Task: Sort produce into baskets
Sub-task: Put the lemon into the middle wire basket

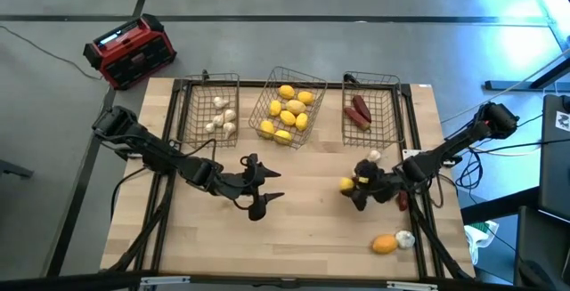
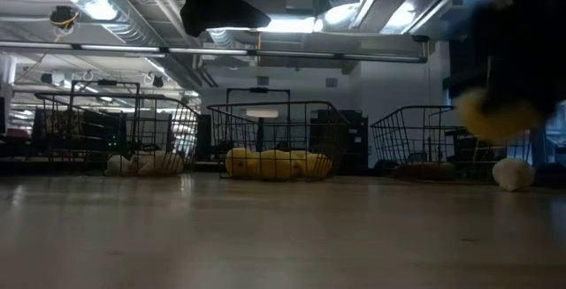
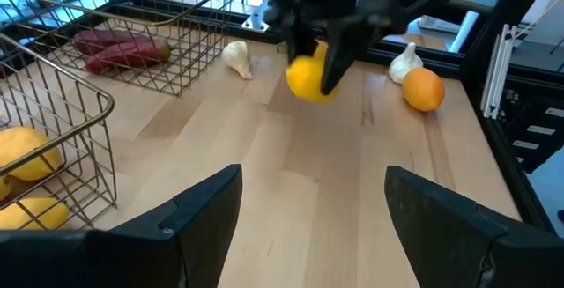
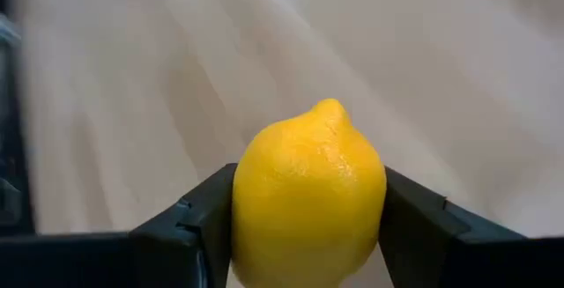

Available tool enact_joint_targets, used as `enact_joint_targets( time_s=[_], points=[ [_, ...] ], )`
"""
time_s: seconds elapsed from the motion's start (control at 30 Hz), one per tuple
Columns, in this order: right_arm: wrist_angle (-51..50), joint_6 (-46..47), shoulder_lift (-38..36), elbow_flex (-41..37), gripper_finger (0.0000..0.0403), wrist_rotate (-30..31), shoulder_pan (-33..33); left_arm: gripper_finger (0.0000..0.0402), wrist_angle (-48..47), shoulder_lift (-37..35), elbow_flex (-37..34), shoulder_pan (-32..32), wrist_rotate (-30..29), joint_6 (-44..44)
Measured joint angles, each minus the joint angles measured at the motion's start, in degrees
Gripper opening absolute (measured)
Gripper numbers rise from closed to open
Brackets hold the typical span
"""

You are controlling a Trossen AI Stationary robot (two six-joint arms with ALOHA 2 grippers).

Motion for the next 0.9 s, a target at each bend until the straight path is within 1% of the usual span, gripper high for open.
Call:
enact_joint_targets(
  time_s=[0.07,0.13,0.27,0.4,0.5,0.57,0.67,0.77,0.9],
  points=[
    [6.81,-7.05,0.0,0.59,0.0212,4.91,0.0,0.0276,0.2,0.0,0.0,0.0,0.0,0.05],
    [13.51,-14.62,0.0,1.25,0.0212,7.9,-0.45,0.0276,0.46,0.0,0.0,0.0,0.02,0.33],
    [24.7,-27.03,0.0,2.26,0.0213,8.47,-3.17,0.0276,0.8,0.0,0.0,-0.15,0.02,-0.24],
    [31.77,-35.47,0.0,2.59,0.0213,8.38,-7.14,0.0276,0.8,-0.11,0.0,-0.19,0.02,-0.15],
    [34.59,-38.91,0.0,2.59,0.0213,5.93,-10.89,0.0276,0.85,-0.96,0.0,-1.15,-0.55,1.51],
    [36.16,-39.24,0.01,2.59,0.0213,3.53,-13.43,0.0276,1.26,-1.52,-0.17,-2.31,-3.12,2.87],
    [38.28,-39.37,1.2,2.61,0.0213,0.68,-16.41,0.0276,3.64,-2.12,-2.57,-3.89,-6.69,4.88],
    [39.42,-39.79,2.87,3.34,0.0213,-1.75,-19.28,0.0276,8.54,-2.23,-5.53,-4.61,-6.78,5.96],
    [35.89,-42.55,6.14,8.89,0.0213,-5.39,-23.44,0.0276,10.95,-2.25,-8.29,-4.84,-6.69,3.08]
  ],
)
